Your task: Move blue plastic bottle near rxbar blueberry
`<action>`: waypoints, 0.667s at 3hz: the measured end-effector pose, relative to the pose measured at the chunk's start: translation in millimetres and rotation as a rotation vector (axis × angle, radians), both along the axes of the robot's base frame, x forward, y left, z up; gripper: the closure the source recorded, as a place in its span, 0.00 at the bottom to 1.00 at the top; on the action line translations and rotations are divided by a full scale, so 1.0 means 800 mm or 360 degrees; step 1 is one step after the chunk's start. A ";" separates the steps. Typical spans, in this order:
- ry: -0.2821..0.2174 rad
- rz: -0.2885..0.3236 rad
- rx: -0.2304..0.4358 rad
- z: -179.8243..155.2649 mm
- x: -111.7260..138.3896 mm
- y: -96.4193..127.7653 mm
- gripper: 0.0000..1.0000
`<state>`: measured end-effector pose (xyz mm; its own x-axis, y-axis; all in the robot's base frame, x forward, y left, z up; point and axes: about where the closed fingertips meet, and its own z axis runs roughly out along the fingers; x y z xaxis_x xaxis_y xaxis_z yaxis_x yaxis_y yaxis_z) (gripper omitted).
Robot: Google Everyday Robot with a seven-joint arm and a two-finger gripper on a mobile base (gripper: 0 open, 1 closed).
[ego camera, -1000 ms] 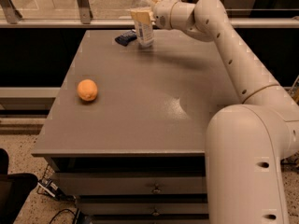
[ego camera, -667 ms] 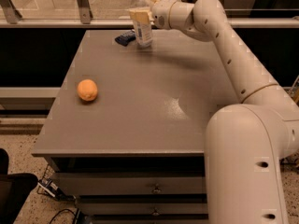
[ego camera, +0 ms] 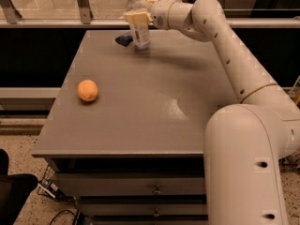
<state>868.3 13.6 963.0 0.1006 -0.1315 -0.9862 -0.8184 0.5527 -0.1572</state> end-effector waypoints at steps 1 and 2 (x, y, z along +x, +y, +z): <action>0.0003 0.0008 0.0001 -0.001 0.000 0.005 0.00; 0.0003 0.0008 0.0001 -0.001 0.000 0.005 0.00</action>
Offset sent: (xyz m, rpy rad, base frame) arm 0.0000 0.0027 -0.0008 0.0003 0.0012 0.0034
